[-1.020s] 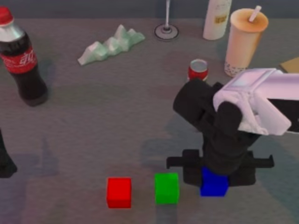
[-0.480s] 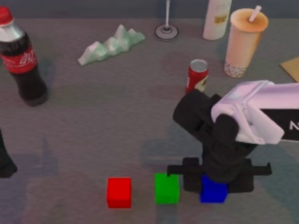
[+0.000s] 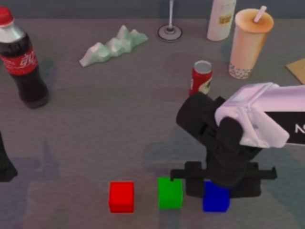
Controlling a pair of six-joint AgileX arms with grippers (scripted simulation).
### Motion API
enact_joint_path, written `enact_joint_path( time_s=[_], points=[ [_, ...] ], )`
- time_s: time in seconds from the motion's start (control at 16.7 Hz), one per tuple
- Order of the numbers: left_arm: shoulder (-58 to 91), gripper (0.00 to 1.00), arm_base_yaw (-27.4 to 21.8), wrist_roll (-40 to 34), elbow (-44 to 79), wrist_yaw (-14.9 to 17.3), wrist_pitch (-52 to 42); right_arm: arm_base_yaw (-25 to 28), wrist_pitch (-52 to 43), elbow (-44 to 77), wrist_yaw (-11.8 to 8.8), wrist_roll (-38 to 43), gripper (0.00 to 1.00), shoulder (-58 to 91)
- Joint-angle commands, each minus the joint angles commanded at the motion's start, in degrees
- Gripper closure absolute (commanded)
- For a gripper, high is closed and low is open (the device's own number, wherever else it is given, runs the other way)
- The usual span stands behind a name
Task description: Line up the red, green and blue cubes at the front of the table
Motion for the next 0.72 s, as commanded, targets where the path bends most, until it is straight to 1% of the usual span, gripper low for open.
enact_joint_path(
  time_s=[0.18, 0.24, 0.72],
  points=[
    [0.0, 0.0, 0.0, 0.0, 0.0, 0.0, 0.0, 0.0, 0.0, 0.0, 0.0, 0.0, 0.02, 0.0],
    [0.0, 0.0, 0.0, 0.0, 0.0, 0.0, 0.0, 0.0, 0.0, 0.0, 0.0, 0.0, 0.0, 0.0],
    [0.0, 0.0, 0.0, 0.0, 0.0, 0.0, 0.0, -0.1, 0.0, 0.0, 0.0, 0.0, 0.0, 0.0]
  ],
)
